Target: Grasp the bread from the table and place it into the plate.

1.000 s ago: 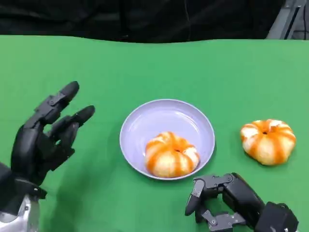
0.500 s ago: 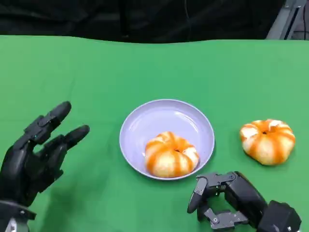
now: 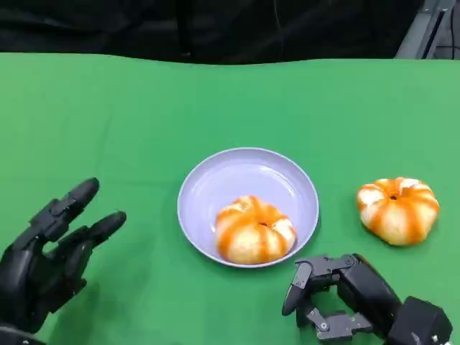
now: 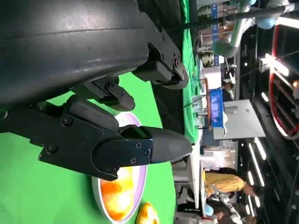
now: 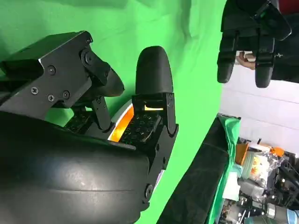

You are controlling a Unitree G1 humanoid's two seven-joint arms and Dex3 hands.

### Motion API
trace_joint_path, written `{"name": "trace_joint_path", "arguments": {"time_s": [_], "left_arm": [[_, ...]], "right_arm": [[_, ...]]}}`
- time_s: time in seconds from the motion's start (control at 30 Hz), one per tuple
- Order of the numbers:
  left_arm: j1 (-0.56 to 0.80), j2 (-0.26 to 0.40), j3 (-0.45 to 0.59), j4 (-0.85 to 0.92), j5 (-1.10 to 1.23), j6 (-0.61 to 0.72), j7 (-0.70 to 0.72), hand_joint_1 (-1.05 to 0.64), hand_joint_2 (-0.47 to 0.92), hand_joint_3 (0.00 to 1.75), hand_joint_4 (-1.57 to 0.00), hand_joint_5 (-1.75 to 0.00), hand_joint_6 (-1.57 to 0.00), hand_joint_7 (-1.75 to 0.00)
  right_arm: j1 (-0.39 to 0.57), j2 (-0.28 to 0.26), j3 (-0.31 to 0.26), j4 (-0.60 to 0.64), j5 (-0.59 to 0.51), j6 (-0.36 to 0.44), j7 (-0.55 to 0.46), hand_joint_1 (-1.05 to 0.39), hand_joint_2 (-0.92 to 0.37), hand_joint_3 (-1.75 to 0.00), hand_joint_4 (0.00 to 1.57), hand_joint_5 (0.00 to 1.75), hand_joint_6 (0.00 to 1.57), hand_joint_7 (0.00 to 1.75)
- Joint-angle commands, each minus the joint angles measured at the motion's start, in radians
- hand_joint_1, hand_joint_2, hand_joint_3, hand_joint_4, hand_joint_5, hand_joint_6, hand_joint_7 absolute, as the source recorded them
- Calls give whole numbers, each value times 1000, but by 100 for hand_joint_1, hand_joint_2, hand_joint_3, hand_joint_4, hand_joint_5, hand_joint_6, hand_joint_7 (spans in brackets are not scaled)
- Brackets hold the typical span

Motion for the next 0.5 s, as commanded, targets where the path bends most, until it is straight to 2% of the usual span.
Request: {"name": "trace_joint_path", "arguments": {"time_s": [0.03, 0.13, 0.27, 0.5], "left_arm": [[-4, 14, 5, 24, 14, -30, -3, -69, 92, 52, -67, 0, -46, 0], [-1, 16, 0, 38, 27, -40, 1, -69, 92, 52, -65, 0, -47, 0], [-3, 32, -18, 73, 132, -122, 78, -62, 92, 47, -67, -1, -51, -2], [5, 69, -78, 97, 333, -233, 224, -61, 92, 37, -78, -4, -57, -3]], "right_arm": [[-6, -19, -9, 5, 13, -1, 5, 17, -55, -111, 100, 138, 98, 108], [-7, -18, -10, 10, 14, -9, 6, 17, -55, -111, 100, 138, 98, 108], [-8, -20, -10, 12, 11, -5, 4, 16, -54, -111, 100, 137, 98, 107], [-10, -21, -10, 19, 9, -9, 2, 14, -54, -111, 100, 138, 98, 107]]}}
